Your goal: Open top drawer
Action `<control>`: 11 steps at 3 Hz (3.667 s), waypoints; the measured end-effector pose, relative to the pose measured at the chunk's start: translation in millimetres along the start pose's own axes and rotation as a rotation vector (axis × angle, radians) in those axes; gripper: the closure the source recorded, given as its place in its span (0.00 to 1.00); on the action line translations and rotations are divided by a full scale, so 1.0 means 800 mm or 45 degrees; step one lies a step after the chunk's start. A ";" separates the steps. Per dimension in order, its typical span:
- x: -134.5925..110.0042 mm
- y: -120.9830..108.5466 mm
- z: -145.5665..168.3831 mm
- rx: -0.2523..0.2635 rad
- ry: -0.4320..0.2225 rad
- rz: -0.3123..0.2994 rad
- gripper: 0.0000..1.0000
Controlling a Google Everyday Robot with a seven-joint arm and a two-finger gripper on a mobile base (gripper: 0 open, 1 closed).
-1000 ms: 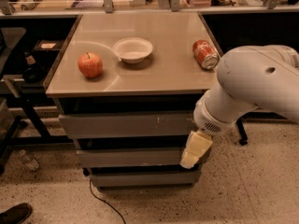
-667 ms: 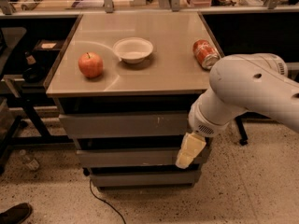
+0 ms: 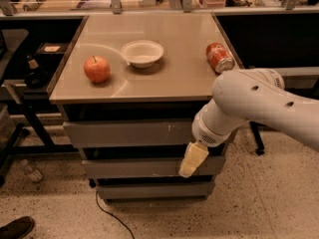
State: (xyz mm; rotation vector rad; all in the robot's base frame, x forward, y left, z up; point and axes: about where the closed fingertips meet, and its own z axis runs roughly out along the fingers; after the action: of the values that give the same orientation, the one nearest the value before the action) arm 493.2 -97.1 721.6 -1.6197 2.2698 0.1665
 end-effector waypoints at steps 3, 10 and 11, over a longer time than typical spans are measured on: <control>-0.031 -0.040 0.060 0.013 -0.071 -0.021 0.00; -0.035 0.036 0.090 -0.236 -0.026 -0.124 0.00; -0.034 0.041 0.086 -0.253 -0.020 -0.121 0.00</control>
Offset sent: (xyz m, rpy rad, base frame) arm 0.0513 0.0284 -0.0360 0.0556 -0.0340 0.0174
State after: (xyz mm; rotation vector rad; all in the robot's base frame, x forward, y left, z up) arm 484.5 -41.5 663.4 -1.8137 2.2187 0.3905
